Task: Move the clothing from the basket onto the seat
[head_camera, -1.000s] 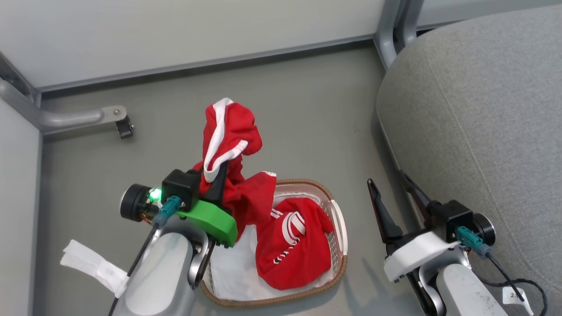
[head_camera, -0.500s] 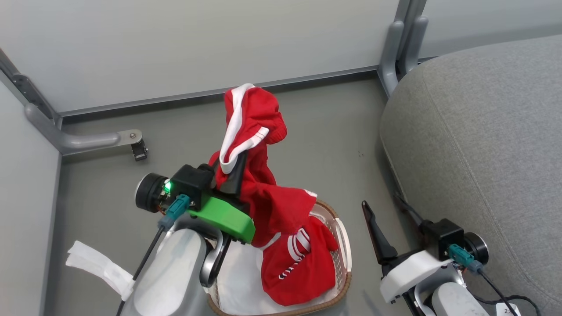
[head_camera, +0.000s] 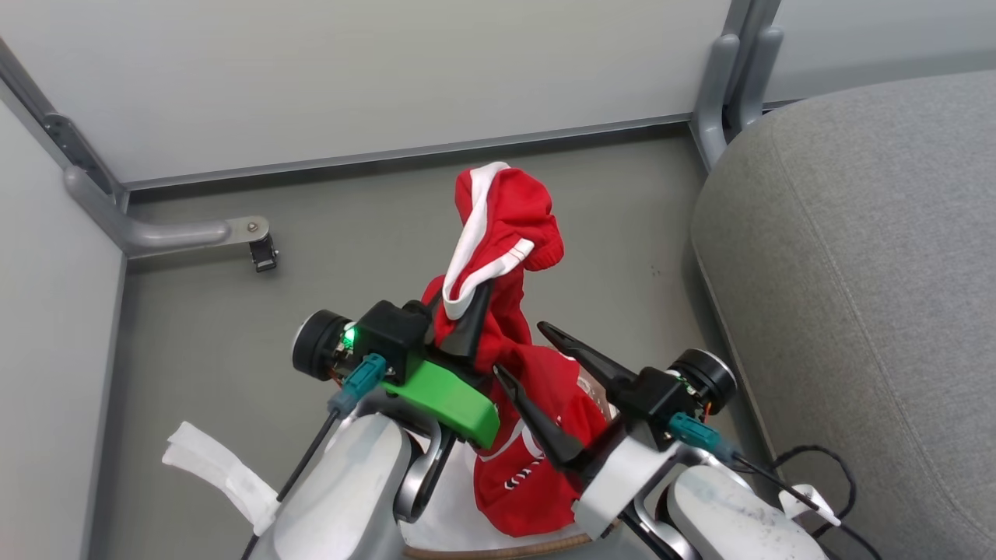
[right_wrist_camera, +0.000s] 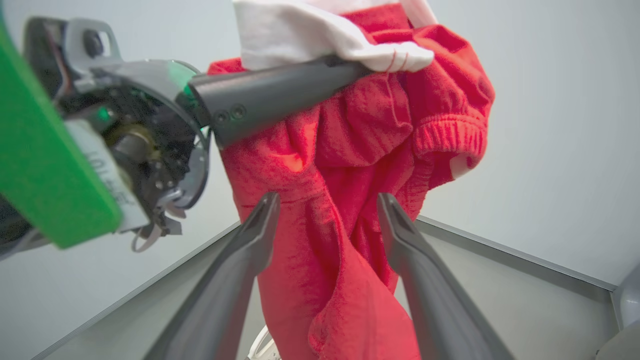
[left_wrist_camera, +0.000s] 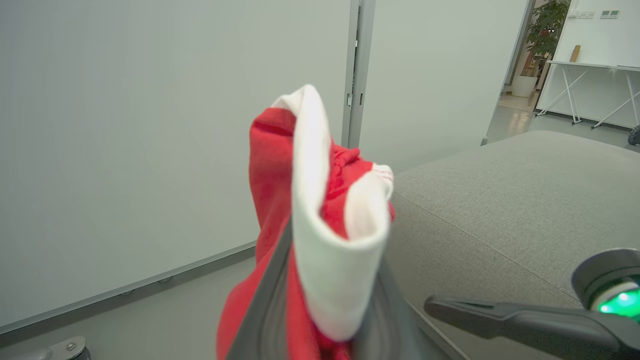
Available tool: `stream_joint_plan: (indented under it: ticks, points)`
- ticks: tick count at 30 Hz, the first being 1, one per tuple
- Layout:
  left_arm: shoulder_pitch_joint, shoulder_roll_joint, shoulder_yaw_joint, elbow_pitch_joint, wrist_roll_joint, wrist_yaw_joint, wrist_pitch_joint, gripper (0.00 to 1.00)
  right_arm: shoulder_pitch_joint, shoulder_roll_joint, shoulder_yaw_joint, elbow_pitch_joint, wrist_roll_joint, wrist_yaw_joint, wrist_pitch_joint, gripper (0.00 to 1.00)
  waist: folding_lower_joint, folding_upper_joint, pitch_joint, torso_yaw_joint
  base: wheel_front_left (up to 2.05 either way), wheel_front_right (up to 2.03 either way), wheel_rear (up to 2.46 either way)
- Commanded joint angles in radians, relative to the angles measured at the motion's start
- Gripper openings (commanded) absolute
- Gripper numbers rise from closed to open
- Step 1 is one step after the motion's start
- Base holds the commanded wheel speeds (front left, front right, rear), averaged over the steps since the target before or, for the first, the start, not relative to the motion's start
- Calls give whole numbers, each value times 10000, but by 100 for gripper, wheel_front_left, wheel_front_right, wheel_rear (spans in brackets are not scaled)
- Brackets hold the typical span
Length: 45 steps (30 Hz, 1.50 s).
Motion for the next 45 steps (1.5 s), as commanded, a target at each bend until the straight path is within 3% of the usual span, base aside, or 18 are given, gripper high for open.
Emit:
stream_joint_plan:
  ticks: [1,9,21,22,23,24,27,28,29,30,38,45]
  points:
    - [-190,26,-129,-71,-112,57,-9,0,-168,-45,239,335,57,-10,-18,100,1,0,22,91,0,0,0]
    - [-367,28,-959,-277,-605,235,-9,0,-1118,204,1166,1447,238,-12,-19,100,1,0,57,533,0,0,0]
    - [-549,28,-1948,-615,-1426,580,-9,0,-1427,559,392,1985,-475,-10,-19,100,1,0,194,1153,0,0,0]
    - [-550,27,-2002,-628,-1502,601,-9,0,-1401,551,400,2023,-420,-10,-19,91,1,0,210,1179,0,0,0]
    - [-560,27,-2039,-628,-1536,632,-9,0,-1384,544,403,2076,-349,-10,-19,37,1,0,222,1197,0,0,0]
    - [-582,27,-2076,-628,-1573,656,-9,0,-1379,547,418,2079,-235,-10,-19,0,1,0,238,1212,0,0,0]
    - [-659,27,-2045,-644,-1523,769,-9,0,-1357,551,374,2058,-50,-10,-19,0,1,0,302,1187,0,0,0]
    - [-683,26,-2005,-640,-1385,830,-9,15,-1357,551,344,2027,-37,-10,-19,0,1,0,335,1152,0,0,0]
    - [-661,26,-1955,-645,-1332,846,-9,53,-1340,549,298,2036,-10,-12,-19,0,1,0,360,1106,0,0,0]
    - [-594,30,-1933,-545,-1298,874,-6,100,-1311,546,241,2019,26,-10,-19,0,1,0,383,1042,0,0,0]
    - [-426,30,-1627,-215,-992,808,-6,100,-1177,555,-267,1839,-94,-10,-21,0,1,0,550,182,0,0,0]
    - [-363,30,-1247,47,-557,741,-6,100,-1016,553,-726,1726,-151,-10,-21,0,1,0,763,-1087,0,0,0]
